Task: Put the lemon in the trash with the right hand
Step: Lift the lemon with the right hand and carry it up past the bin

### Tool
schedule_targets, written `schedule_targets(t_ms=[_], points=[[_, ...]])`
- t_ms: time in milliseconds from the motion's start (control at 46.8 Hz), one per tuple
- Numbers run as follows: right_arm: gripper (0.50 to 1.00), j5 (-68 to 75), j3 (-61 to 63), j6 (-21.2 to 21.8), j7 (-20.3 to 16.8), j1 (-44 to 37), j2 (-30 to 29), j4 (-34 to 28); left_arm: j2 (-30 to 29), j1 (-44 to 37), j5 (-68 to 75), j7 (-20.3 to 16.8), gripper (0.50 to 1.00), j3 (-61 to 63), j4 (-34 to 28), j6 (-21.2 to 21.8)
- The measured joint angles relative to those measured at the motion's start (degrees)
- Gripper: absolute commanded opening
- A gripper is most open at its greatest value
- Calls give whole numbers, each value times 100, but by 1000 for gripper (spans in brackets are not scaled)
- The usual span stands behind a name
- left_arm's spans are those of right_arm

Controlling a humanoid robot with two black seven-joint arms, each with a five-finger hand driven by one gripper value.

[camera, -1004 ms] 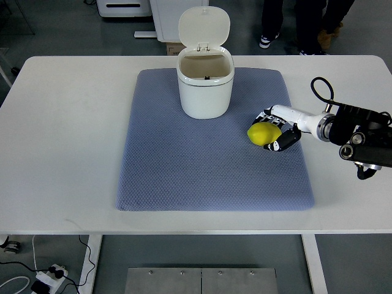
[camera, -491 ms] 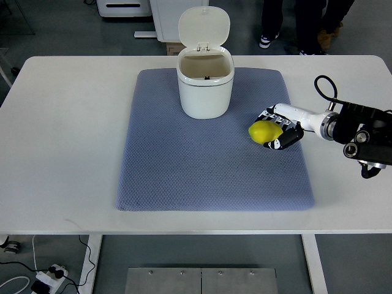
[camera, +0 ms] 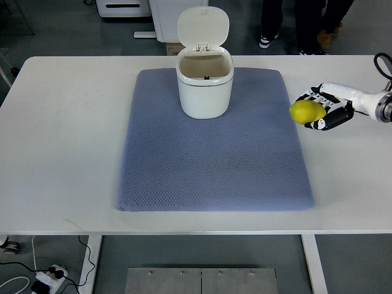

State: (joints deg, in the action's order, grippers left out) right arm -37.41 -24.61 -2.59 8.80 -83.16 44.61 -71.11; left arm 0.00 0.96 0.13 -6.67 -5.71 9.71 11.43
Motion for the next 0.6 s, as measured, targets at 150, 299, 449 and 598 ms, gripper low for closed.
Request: schedule_targets(t_ms=[150,299,449,598], points=[[500,5,596,630,-8,-218,451,2,0,1,0,0,1000,0,-3,0],[500,6,854,1025,-61,-581,650,2,0,2,2,-1,1000,0,0,0],[500,106,865,1178,-96,-918,651,-7,0,1,3,-1,1000,0,1,0],[500,167,865,1174,-241,-1052,419,-8,0,4,3,-1,1000,-1,2,0]])
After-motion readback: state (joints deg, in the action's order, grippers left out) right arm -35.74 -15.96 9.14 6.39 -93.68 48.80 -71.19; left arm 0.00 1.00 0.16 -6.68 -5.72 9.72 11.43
